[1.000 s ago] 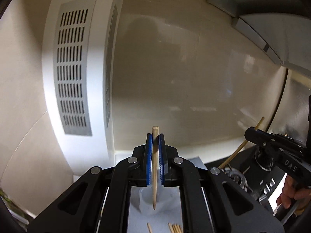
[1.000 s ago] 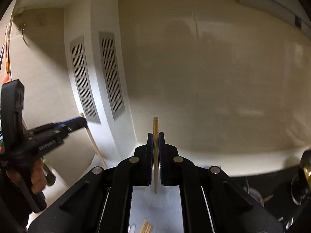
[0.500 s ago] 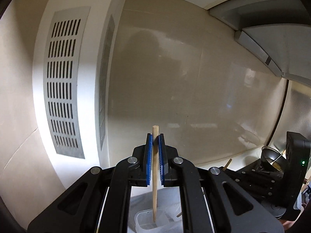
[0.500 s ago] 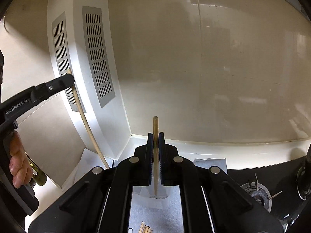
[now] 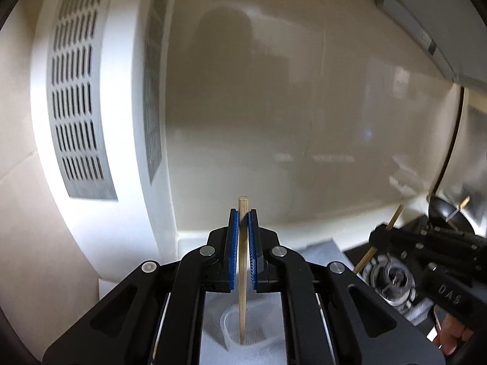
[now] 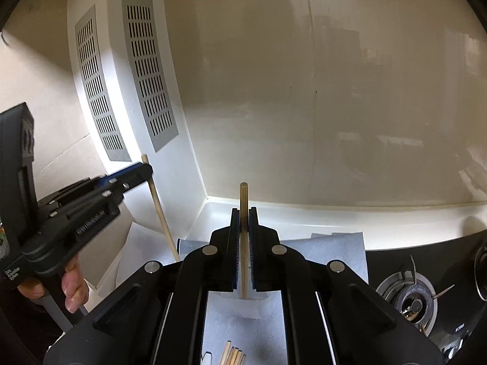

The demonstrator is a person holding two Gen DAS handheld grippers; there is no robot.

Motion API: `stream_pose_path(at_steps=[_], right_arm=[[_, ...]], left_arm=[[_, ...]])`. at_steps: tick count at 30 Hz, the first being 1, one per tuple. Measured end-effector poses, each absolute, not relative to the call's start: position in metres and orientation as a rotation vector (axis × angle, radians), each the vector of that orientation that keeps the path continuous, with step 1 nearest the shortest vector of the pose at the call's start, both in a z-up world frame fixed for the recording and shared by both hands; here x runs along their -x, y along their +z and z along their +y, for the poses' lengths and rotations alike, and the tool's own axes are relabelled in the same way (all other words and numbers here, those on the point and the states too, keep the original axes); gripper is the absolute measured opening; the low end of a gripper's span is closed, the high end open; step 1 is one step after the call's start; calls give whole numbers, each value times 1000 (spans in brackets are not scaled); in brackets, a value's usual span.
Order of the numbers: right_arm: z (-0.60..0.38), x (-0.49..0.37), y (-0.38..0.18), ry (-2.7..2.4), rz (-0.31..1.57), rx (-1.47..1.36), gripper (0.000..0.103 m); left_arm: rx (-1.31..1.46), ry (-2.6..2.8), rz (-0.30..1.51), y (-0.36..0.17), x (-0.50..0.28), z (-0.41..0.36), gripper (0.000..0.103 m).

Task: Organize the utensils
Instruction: 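Open the left tool to drop its chopstick while the right tool releases its own, then move both open tools back down toward the loose chopsticks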

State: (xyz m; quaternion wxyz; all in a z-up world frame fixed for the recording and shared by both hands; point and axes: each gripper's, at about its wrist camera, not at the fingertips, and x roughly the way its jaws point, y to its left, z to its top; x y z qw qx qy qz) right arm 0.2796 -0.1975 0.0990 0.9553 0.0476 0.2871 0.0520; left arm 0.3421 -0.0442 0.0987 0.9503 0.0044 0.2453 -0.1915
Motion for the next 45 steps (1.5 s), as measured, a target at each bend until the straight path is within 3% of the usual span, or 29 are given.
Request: stream_pose_path(at_steps=[1,2,3,4,6,14,19,33,45], right_arm=[[-196,-280,99,107,588,-100,12],[-195,-279,99,110,594,-101,24],[-195,-278,98,116,598,-106,33],[-195,-275,99,122,596,-114,48],[-193,-269,101,130,587,-116,54],[-200,-228,125,129,526,-134,68],[-202,-200,115,146,584,-160,69],[-178,-172,-18,117,975,-180,69],[-169,-165,-31,133,1036,-164,69]], left_arm=[[-7,-384,510,97,-343,-44,23],[4,-371,533,96,-344,-41,39],[20,-360,539,98,-344,-36,69],[35,-352,531,100,-342,-32,81],[64,-324,514,107,-335,-22,86],[29,-263,597,113,-306,-4,88],[-16,-250,654,97,-282,-3,89],[-105,-188,956,-12,-245,2,89],[-120,-186,1032,-35,-234,2,89]])
